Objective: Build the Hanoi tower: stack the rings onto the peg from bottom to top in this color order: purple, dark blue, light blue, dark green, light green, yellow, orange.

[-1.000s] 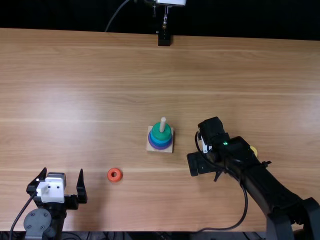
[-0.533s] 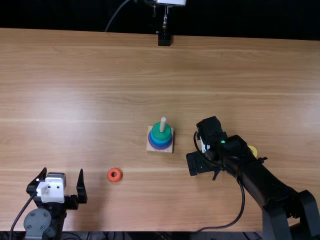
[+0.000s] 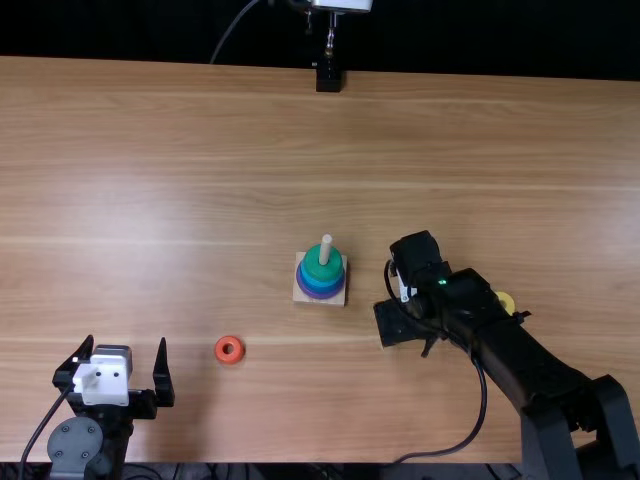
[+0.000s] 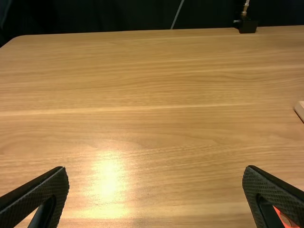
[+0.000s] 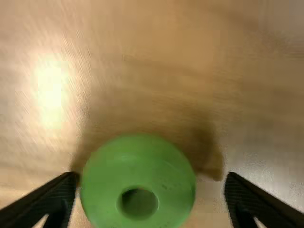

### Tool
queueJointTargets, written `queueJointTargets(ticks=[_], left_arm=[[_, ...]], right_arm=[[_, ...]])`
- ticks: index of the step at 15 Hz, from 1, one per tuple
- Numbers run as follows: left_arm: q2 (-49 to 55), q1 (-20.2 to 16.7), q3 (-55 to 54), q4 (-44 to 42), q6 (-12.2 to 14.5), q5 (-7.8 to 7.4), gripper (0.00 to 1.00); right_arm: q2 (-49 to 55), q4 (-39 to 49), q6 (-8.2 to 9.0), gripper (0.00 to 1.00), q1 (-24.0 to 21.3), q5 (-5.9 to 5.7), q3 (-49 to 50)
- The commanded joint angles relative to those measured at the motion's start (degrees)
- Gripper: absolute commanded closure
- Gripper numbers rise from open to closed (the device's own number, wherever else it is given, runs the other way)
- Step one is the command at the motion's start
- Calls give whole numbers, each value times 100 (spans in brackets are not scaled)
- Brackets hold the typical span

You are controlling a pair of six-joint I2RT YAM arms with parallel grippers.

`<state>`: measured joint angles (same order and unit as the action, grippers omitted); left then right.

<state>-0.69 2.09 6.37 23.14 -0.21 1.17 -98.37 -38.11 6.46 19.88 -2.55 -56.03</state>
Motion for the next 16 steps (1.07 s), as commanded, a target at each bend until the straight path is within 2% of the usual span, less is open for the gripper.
queueJointTargets(ticks=[1,8,10,13,16], left_arm=[[69,-51,-637,429,21,-1,0],[69,-51,-637,429,21,-1,0],[69,-51,-637,429,21,-1,0],[69,-51,-637,429,21,-1,0],[69,-51,-637,429,21,-11,0]], right_arm=[[-86,145,40,100,95,-20,-101],[-25,219,40,100,236,-20,-171],[90,39,40,100,315,-41,-488],[388,-1005,8,100,376,-51,-1121],[388,-2165,8,100,412,-41,-2193]])
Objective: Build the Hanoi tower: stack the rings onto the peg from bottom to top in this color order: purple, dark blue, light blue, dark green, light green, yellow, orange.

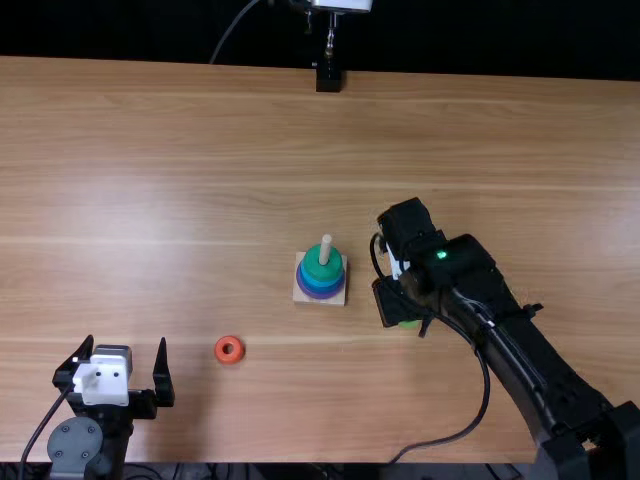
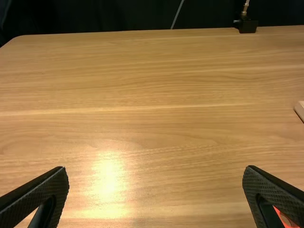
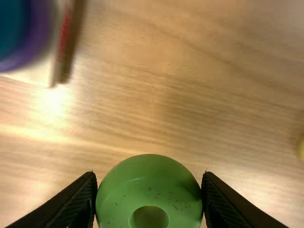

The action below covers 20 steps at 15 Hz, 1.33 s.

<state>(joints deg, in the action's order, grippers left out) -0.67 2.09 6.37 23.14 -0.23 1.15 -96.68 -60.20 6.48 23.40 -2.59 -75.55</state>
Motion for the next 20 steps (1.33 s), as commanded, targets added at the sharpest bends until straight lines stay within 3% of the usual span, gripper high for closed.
queueJointTargets(ticks=[1,10,20], left_arm=[[67,-51,-637,429,23,1,0],[67,-51,-637,429,23,-9,0],[67,-51,-637,429,23,1,0]], right_arm=[[220,-293,6,100,165,-36,-645],[-624,-1432,-5,100,692,-57,-3449],[-1573,-1516,6,100,1123,-57,-4592]])
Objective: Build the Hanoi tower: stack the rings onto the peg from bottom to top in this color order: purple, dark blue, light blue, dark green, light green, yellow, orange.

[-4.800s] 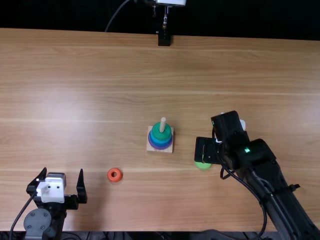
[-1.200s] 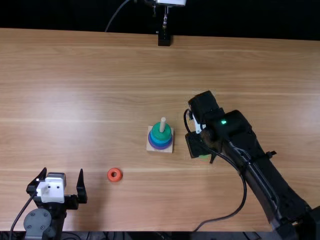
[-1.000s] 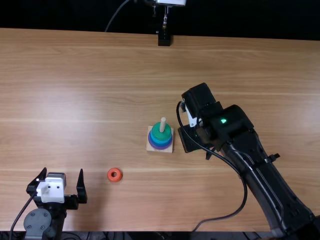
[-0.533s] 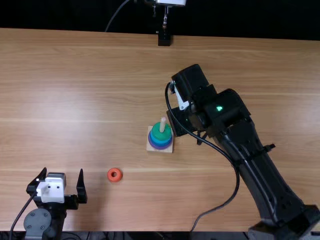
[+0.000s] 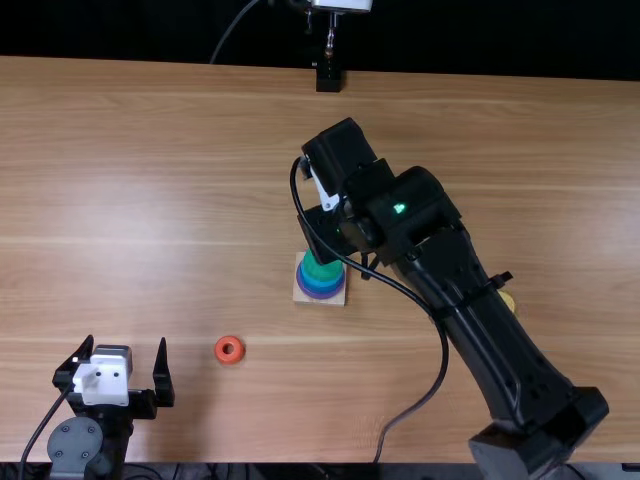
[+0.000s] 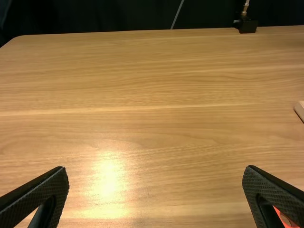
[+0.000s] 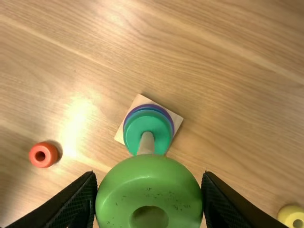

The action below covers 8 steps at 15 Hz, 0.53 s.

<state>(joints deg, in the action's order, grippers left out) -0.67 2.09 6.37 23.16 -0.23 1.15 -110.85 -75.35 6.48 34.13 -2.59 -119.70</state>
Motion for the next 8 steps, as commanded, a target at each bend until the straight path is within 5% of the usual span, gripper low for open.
queueJointTargets(ticks=[1,8], left_arm=[[67,-51,-637,426,23,1,0],[67,-51,-637,426,23,1,0]], right_arm=[[-209,-1,6,100,50,-57,-185],[-473,20,6,100,50,-57,-238]])
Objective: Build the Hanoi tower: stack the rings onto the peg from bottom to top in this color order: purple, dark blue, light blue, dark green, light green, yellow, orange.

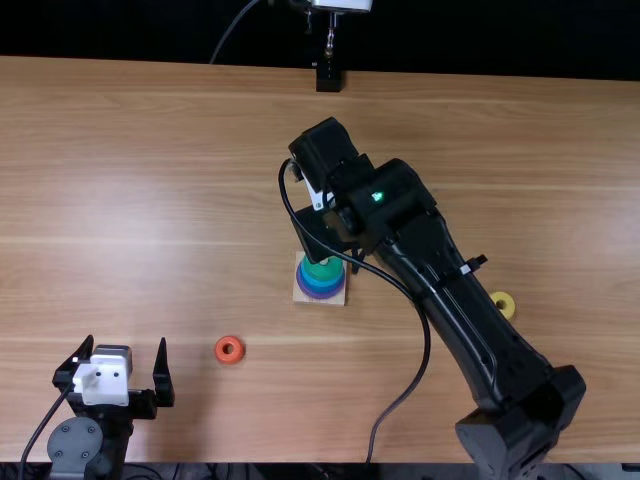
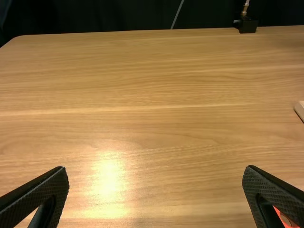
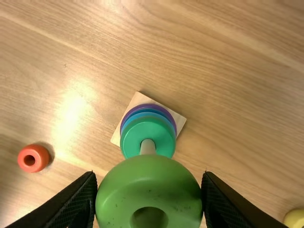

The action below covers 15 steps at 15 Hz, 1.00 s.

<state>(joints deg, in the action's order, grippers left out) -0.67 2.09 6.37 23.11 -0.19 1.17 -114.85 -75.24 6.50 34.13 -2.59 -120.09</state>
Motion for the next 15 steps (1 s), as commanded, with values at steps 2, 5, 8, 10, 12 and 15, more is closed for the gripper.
queueJointTargets(ticks=[2,5,8,10,12,15], left_arm=[[67,-51,-637,431,19,-11,0],[67,-51,-637,431,19,-1,0],[67,-51,-637,431,19,-1,0],[67,-51,-637,431,19,-1,0],[67,-51,-637,431,19,-1,0],[67,-51,-637,431,19,-1,0]], right_arm=[[-257,-2,4,100,59,-57,-181],[-363,30,14,100,68,-47,-190],[-477,30,46,88,129,-47,-199],[-468,-202,35,0,217,-78,-137],[-468,-223,46,0,235,-68,-199],[-407,-160,35,0,217,-68,-401]])
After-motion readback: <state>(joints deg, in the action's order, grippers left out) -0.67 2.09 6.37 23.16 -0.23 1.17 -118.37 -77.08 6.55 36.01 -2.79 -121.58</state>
